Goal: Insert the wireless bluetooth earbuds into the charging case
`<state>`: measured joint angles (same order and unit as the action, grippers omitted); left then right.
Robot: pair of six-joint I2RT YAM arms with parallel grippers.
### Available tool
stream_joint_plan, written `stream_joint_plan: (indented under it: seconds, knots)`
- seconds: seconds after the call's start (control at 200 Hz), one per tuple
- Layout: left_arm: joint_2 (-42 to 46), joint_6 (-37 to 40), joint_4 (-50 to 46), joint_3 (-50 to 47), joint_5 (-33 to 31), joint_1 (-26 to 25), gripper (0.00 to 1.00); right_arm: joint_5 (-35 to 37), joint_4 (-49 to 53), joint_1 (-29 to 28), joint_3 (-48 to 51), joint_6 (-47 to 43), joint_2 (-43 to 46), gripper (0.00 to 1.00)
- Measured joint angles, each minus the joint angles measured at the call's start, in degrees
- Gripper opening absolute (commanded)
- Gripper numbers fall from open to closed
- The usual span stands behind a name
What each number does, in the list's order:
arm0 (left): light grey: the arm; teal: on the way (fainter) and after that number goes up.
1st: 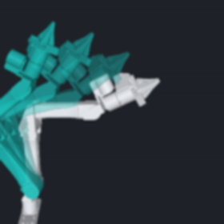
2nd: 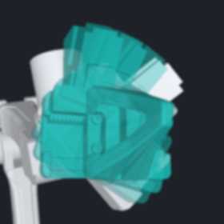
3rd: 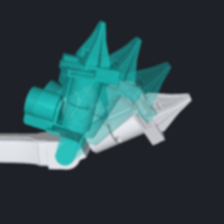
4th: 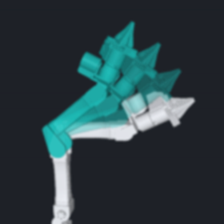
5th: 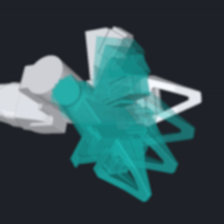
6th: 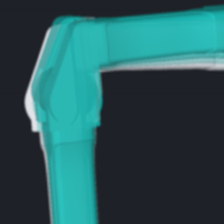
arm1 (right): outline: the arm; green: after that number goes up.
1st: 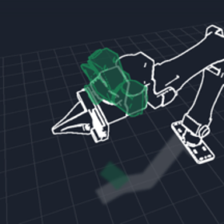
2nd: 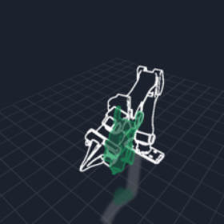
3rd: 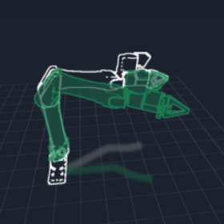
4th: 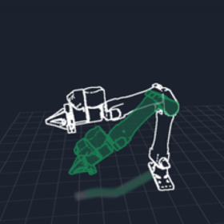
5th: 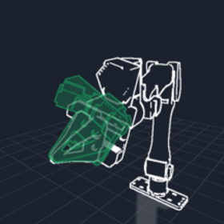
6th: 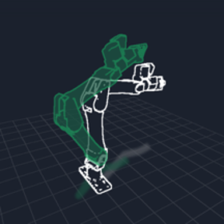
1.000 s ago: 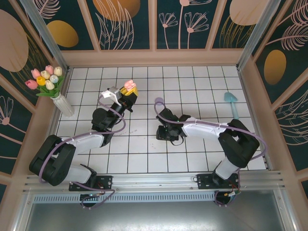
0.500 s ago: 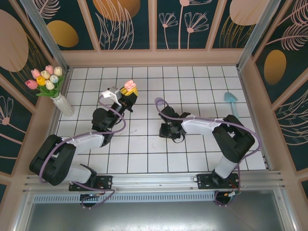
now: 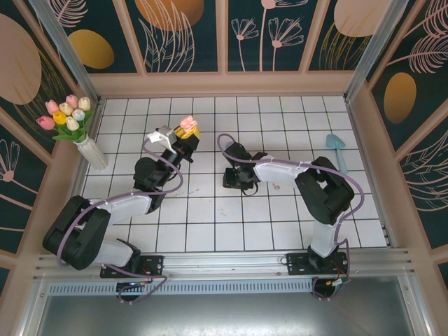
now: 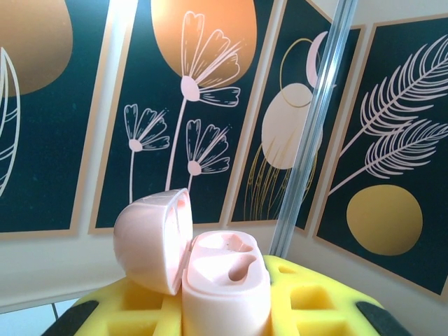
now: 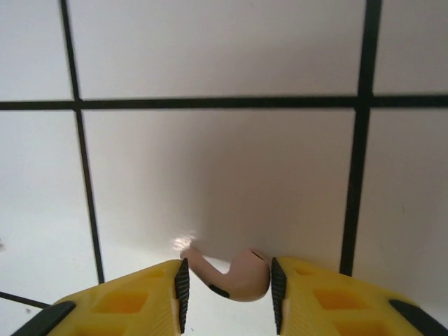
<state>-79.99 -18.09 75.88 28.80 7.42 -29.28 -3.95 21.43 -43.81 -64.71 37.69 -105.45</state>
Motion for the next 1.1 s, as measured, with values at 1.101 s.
stream_joint_plan:
  seconds: [1.101]
  knots:
    - [0.00,0.44,0.22,-0.22,-0.44,0.00,0.00,-0.02,3.91,-2.95,-9.11,-7.43,-7.23,0.38]
